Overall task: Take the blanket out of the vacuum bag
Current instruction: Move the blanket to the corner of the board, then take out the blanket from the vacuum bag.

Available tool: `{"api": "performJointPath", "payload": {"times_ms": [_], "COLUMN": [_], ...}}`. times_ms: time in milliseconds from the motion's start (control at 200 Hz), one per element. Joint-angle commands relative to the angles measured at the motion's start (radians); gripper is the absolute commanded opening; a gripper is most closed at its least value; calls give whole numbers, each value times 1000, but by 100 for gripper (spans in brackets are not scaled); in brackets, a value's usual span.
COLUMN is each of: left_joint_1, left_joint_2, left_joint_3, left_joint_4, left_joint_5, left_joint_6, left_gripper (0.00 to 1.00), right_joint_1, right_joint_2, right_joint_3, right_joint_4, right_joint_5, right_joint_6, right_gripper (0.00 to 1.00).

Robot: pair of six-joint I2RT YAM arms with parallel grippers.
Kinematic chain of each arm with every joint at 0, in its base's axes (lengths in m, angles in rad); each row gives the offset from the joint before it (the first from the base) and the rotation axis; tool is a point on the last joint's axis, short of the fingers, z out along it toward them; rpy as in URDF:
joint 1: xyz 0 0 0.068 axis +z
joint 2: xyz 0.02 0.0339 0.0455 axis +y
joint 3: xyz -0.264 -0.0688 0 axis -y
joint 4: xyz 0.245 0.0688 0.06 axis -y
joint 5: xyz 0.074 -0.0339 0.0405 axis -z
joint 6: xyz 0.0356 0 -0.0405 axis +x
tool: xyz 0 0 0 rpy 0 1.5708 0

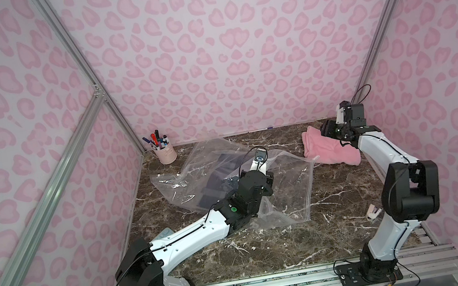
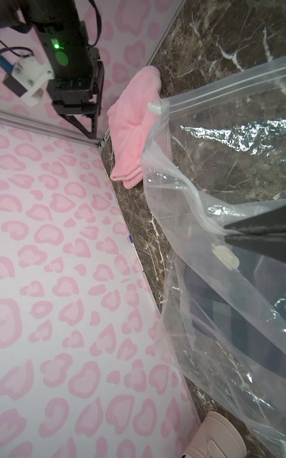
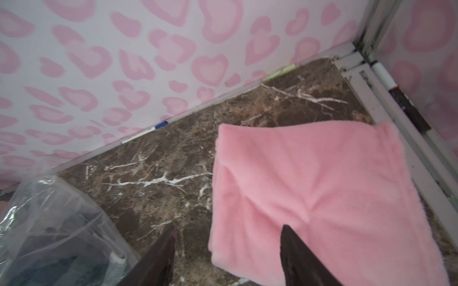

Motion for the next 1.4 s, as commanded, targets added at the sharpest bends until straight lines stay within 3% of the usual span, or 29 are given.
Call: {"api": "performJointPath", "payload": {"times_ms": [0,190,450,845,1060,1260,1395], "left_joint_1": [1,3,3,3,4,4,4], "left_joint_2": [-18,-62,-98,-94,-91,-94,-99], "left_joint_3": [15,8,-27,-27,-24,-25,-15], "left_joint_4": [18,-7,-15,1,14,31,35], "left_joint_5": [64,64,64,51,41,42,54], "left_joint_6": [25,79,100,81,95,103,106], "left_gripper": [4,4,4,4,4,4,4], "right_joint_1": [19,145,292,357,529,734,777], "right_joint_2": [-124,-429,-784,-1197,-1191,-964,-776], "right_joint_3": [-120,-436,-762,-862,-953,-877,-802], "right_joint_4": [55,174,184,-27,74,197,282], "right_joint_5": [-28,-5,37,-17,41,150,142], "right_joint_6": [-4,18,176,363,481,477,461], "right_gripper": [67,67,69,78,79,81,81]}}
